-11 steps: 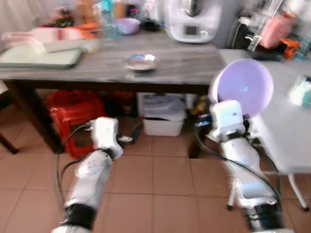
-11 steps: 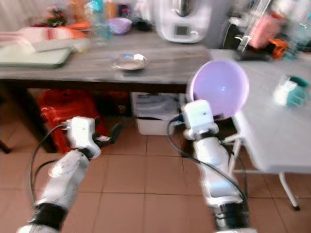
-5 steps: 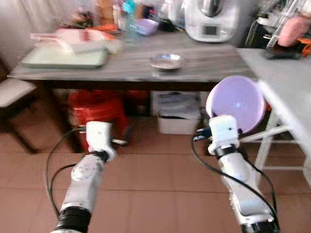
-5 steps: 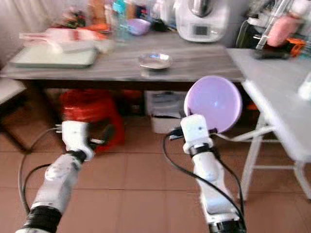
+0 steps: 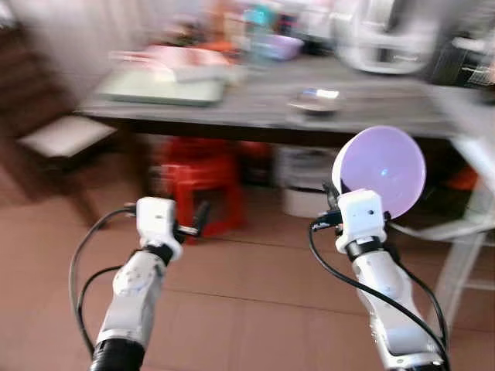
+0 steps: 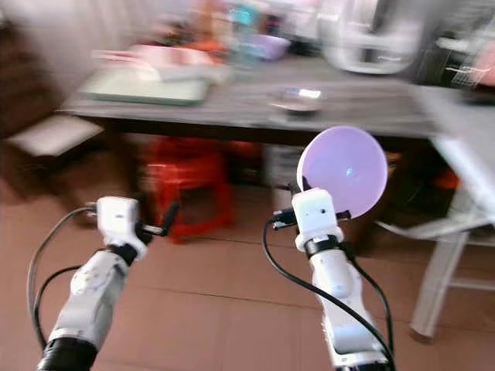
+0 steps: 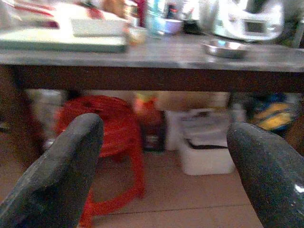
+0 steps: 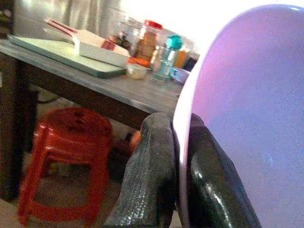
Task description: Setting the table
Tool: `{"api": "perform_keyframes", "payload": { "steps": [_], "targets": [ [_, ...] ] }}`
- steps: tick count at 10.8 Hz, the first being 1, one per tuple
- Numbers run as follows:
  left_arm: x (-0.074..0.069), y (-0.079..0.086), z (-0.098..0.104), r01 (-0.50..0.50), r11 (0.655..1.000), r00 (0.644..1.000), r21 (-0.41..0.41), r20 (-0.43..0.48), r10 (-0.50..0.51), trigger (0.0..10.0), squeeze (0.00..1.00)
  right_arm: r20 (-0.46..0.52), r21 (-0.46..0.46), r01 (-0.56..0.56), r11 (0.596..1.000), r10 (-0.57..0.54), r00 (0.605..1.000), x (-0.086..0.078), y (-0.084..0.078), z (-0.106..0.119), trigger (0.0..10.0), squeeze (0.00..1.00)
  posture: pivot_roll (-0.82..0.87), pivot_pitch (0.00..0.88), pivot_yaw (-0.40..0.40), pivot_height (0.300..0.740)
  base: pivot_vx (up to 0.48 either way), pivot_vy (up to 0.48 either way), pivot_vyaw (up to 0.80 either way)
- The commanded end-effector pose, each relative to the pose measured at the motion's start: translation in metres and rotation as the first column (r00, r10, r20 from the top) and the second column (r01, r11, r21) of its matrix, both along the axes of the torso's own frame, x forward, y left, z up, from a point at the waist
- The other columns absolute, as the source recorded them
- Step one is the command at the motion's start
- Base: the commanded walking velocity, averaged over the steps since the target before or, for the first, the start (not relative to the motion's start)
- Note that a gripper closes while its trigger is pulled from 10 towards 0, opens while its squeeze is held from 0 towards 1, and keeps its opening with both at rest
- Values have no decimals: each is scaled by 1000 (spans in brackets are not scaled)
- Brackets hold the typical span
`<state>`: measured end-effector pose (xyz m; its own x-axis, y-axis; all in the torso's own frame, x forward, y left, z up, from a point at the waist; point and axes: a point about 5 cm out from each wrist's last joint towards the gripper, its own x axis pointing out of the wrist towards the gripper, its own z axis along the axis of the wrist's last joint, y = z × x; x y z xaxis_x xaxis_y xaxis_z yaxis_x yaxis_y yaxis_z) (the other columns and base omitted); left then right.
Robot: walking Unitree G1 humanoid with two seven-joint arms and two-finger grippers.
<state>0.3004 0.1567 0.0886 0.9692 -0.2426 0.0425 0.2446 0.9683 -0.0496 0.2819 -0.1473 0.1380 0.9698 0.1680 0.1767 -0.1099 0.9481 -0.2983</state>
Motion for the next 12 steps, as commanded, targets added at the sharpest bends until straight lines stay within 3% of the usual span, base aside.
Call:
{"api": "perform_keyframes", "payload": {
  "steps": [1, 2, 4, 7, 12],
  "targets": [
    [0, -3, 4, -6, 1000, 1000, 16, 21, 6, 10000, 0, -1, -9, 21, 1000, -21, 1000, -3, -9, 1, 10000, 0, -2, 11, -2, 740, 0, 0, 0],
    [-4, 11, 5, -93, 994, 995, 57, 38, 91, 10000, 0, -27, 16, 56, 998, -56, 998, -9, -16, -4, 10000, 0, 2, 12, 0, 740, 0, 0, 0],
    [-13, 19, 1, -108, 993, 994, 56, 25, 107, 10000, 0, -46, 32, 64, 997, -63, 997, -18, -15, -9, 10000, 0, 9, 14, 2, 740, 0, 0, 0],
    [-13, 6, 3, -54, 998, 998, 35, 26, 53, 10000, 0, -58, 51, 60, 997, -57, 997, -19, -10, -10, 10000, 0, 3, 15, 8, 740, 89, 0, 146],
    [-9, 5, 6, -35, 999, 999, 22, 22, 34, 10000, 0, -51, 44, 72, 996, -70, 996, -12, -13, -6, 10000, 0, 4, 9, 11, 740, 303, 0, 0]
  ]
}}
